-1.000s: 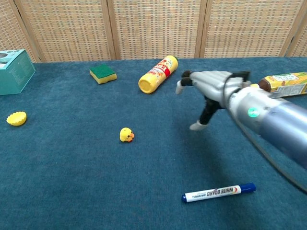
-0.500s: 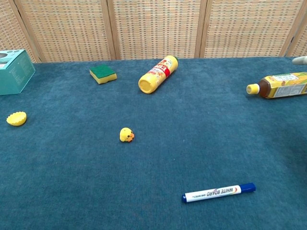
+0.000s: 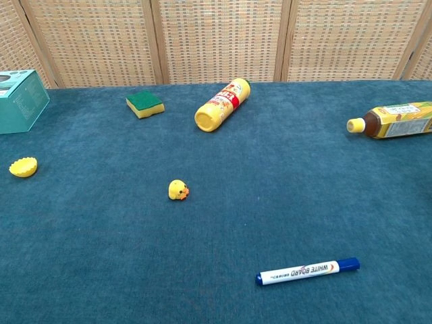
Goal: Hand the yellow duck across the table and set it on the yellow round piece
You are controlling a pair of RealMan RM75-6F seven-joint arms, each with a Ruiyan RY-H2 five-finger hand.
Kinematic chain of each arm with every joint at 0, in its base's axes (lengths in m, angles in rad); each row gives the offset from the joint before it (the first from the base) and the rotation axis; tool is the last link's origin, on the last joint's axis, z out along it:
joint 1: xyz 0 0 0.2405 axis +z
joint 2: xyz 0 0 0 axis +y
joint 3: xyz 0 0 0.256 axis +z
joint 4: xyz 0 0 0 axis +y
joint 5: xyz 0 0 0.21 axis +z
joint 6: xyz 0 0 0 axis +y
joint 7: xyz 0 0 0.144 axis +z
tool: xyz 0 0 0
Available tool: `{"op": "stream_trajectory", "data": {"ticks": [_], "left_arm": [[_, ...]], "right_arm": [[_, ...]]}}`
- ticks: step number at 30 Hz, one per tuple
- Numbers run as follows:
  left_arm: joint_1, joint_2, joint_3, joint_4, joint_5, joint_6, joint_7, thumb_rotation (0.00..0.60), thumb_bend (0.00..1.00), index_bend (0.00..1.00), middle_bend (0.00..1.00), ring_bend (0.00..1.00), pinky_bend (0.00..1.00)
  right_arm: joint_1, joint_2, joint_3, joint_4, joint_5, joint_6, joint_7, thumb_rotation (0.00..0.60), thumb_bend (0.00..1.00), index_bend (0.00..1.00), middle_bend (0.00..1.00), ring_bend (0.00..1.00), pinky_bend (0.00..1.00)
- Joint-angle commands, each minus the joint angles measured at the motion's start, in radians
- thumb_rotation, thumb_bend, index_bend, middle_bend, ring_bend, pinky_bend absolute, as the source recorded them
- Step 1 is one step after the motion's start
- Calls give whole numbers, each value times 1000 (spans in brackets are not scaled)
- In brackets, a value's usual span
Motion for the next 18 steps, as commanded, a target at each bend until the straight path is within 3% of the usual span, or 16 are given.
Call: {"op": "stream_trajectory", "data": {"ticks": [1, 9, 18], "left_arm": [[-78, 18, -39, -71, -70, -102, 26, 600, 210, 3, 0, 0, 0], [-246, -70, -78, -92, -248, -252, 217, 600, 239, 85, 0, 0, 0], [-415, -229, -104, -11, -512, -284, 422, 600, 248, 261, 0, 0, 0]], "right_arm": [[-9, 12, 13, -2, -4, -12, 26, 600, 90, 61, 0, 0, 0], [-34, 52, 47, -10, -17, -26, 105, 600, 91, 79, 0, 0, 0], [-49, 69, 75, -13, -21, -52, 144, 600, 91, 90, 0, 0, 0]]}}
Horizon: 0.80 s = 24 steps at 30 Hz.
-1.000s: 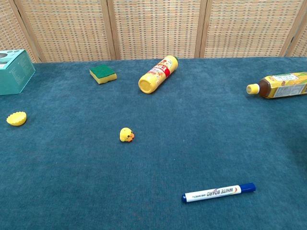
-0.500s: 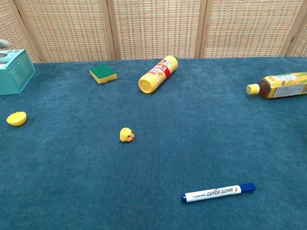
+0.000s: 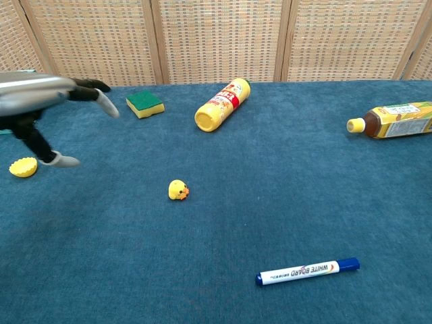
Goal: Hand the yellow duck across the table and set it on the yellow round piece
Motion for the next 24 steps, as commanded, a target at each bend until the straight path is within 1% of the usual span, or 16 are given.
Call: {"op": "stream_trajectory", "data": {"ticks": [1, 5, 10, 16, 24], "left_arm": [[-92, -93, -20, 56, -129, -9, 95, 600, 249, 268, 0, 0, 0], [-147, -149, -25, 97, -211, 16, 143, 600, 249, 303, 0, 0, 0], [-203, -207, -27, 138, -289, 36, 175, 600, 250, 337, 0, 0, 0], [-253, -254, -9, 170, -335, 52, 215, 600, 251, 344, 0, 0, 0], [-311, -309, -6, 229, -413, 54, 249, 600, 252, 347, 0, 0, 0]], "right_arm": [[-4, 5, 9, 1, 1, -9, 13, 600, 91, 90, 0, 0, 0], [-11, 11, 20, 0, -6, -19, 30, 600, 90, 94, 0, 0, 0], [-19, 16, 29, -3, -18, -28, 41, 600, 90, 97, 0, 0, 0], [-29, 28, 47, -4, -11, -37, 75, 600, 90, 99, 0, 0, 0], [-39, 44, 59, -5, -16, -49, 117, 600, 90, 102, 0, 0, 0]]}}
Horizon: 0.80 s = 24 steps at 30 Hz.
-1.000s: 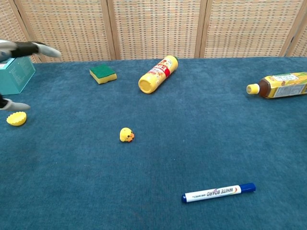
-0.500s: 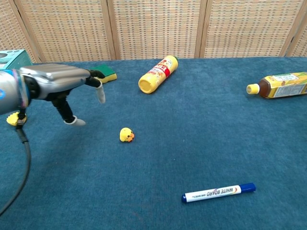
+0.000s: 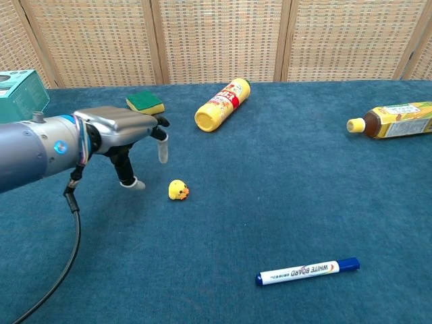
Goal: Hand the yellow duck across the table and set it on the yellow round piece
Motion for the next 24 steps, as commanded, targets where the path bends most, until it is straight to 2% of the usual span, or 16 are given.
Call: {"op": "stream_trajectory", "data": {"ticks": [1, 24], "left_arm": [[-28, -26, 3, 31, -30, 1, 19, 600, 253, 347, 0, 0, 0], [-152, -127, 34, 155, -121, -1, 51, 600, 263, 385, 0, 0, 0]], "right_arm": [[-3, 5, 6, 2, 0, -7, 15, 600, 90, 102, 0, 0, 0], [-17, 25, 50, 30, 13, -76, 119, 600, 92, 103, 0, 0, 0]]}}
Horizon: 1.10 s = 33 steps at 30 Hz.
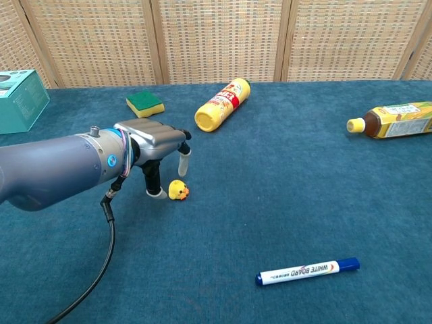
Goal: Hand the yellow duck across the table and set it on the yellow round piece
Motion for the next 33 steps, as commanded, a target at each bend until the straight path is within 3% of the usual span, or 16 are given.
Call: {"op": "stream_trajectory", "data": {"ticks": [1, 33], "left_arm": [[-7, -8, 8, 9, -4, 3, 3, 600, 264, 386, 0, 0, 0], [-27, -47, 67, 54, -11, 13, -5, 600, 300, 435, 0, 0, 0]], "right_arm": [[-2, 1, 3, 1, -2, -3, 4, 600, 92, 103, 0, 0, 0], [-18, 4, 26, 0, -21, -13, 26, 600, 92, 109, 0, 0, 0]]}}
